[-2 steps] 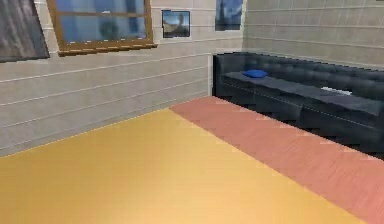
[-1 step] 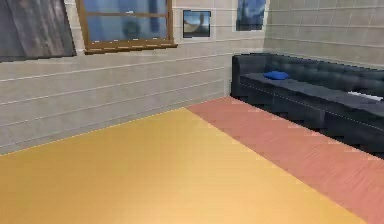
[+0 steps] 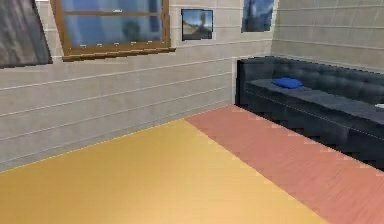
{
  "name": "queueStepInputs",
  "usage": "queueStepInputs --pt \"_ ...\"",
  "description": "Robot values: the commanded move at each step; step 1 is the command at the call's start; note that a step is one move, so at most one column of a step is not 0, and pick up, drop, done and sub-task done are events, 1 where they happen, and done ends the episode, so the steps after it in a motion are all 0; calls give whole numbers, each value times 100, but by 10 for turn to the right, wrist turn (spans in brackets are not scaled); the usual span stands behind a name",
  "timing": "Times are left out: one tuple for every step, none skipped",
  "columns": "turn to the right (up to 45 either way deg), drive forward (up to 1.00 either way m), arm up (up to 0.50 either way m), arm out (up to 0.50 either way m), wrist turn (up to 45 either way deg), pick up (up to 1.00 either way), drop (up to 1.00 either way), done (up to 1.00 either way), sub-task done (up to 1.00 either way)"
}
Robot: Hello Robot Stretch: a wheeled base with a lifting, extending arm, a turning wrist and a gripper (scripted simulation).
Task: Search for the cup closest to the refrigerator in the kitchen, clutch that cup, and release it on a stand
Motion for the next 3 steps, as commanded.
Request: queueStepInputs --pt "-330 0 0 0 0 0 0 0 0" --pt "0 85 0 0 0 0 0 0 0" --pt "-420 0 0 0 0 0 0 0 0"
